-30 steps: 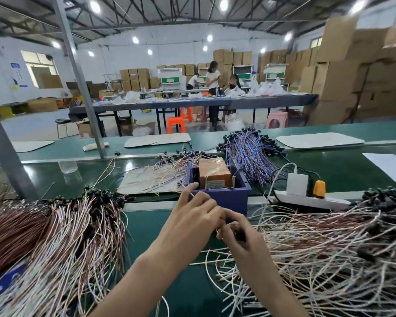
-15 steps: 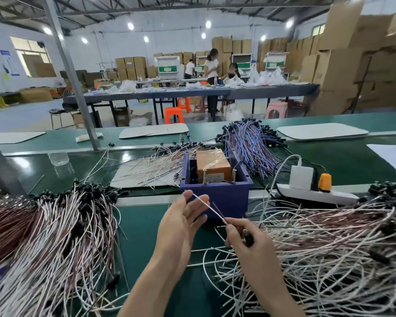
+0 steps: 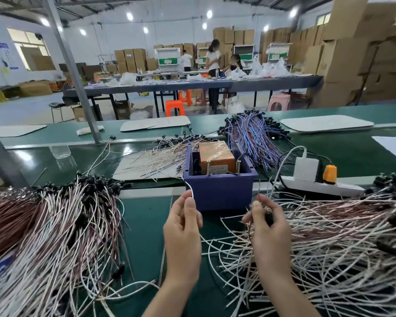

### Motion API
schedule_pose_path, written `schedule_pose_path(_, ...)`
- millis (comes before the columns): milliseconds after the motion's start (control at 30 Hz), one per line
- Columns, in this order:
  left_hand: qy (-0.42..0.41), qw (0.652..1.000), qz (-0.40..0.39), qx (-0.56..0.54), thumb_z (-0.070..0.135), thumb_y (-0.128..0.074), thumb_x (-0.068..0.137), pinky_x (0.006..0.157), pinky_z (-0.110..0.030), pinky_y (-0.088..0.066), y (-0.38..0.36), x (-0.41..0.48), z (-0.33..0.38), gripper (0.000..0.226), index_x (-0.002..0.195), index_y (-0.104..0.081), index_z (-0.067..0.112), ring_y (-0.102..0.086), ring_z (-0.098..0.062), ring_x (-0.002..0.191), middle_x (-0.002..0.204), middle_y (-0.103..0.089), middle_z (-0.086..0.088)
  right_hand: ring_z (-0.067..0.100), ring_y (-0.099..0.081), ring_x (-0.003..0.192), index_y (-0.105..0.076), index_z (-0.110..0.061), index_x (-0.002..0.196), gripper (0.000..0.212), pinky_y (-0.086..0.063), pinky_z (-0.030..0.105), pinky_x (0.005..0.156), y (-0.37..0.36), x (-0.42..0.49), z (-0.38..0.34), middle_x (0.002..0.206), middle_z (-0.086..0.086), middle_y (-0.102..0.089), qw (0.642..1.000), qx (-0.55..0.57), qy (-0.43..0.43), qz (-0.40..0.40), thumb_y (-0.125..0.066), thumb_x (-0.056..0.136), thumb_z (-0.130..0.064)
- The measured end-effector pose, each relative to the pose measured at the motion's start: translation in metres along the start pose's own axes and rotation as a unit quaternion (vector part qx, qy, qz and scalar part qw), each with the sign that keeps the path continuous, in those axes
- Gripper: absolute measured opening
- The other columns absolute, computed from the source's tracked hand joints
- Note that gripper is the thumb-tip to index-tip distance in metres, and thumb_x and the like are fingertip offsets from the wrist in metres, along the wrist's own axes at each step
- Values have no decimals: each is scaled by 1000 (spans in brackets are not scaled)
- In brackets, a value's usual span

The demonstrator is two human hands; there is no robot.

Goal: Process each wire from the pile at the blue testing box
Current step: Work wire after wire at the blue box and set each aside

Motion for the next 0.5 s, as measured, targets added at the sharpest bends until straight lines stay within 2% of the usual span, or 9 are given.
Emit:
schedule_pose_path(167, -21, 999, -28, 15, 45, -53, 94, 60, -13, -47, -12, -24, 3, 33, 124, -60, 33, -58, -6, 59, 73, -70, -2, 3, -46, 46, -58, -29, 106, 5, -40, 15, 46, -16, 13, -3, 77, -8, -74, 999, -12, 35, 26, -55, 103, -32)
schedule_pose_path(267, -37, 996, -61, 48, 55, -50, 93, 55, -16, -46, -18, -35, -1, 35, 126, -55, 45, -56, -12, 58, 80, -75, 4, -1, -51, 50, -60, -29, 103, 4, -42, 14, 53, -26, 17, -4, 76, -6, -74, 999, 7, 39, 37, -56, 103, -29)
schedule_pose_path(333, -62, 992, -79, 73, 64, -46, 94, 47, -15, -40, -21, -37, -2, 34, 127, -50, 58, -51, -3, 51, 85, -76, 10, 0, -58, 56, -61, -27, 103, 5, -45, 14, 57, -29, 15, -4, 76, -5, -75, 998, 20, 44, 30, -58, 102, -30)
schedule_pose_path(400, -91, 987, -87, 95, 72, -42, 93, 47, -9, -35, -21, -39, -2, 39, 130, -44, 62, -48, 3, 47, 88, -76, 15, 2, -65, 66, -62, -26, 104, 6, -48, 13, 63, -29, 13, -4, 77, -5, -75, 998, 26, 51, 21, -58, 101, -31)
schedule_pose_path(433, -107, 984, -88, 111, 74, -41, 93, 48, -6, -34, -21, -40, -2, 41, 133, -41, 62, -49, 6, 48, 89, -75, 17, 4, -67, 70, -62, -26, 104, 7, -50, 16, 65, -28, 12, -5, 77, -4, -75, 998, 30, 51, 17, -58, 101, -31)
schedule_pose_path(500, -132, 977, -86, 146, 72, -40, 95, 49, -5, -34, -20, -41, -3, 42, 136, -38, 65, -51, 6, 51, 92, -74, 16, 9, -68, 72, -63, -26, 105, 8, -56, 33, 69, -26, 13, -5, 79, -3, -75, 998, 39, 42, 10, -58, 102, -32)
Point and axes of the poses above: each hand's wrist, its own x-axis towards the middle knuckle, its own y-axis out of the back of the hand, z = x × y, the point moved 2 cm from there along x, towards the middle knuckle
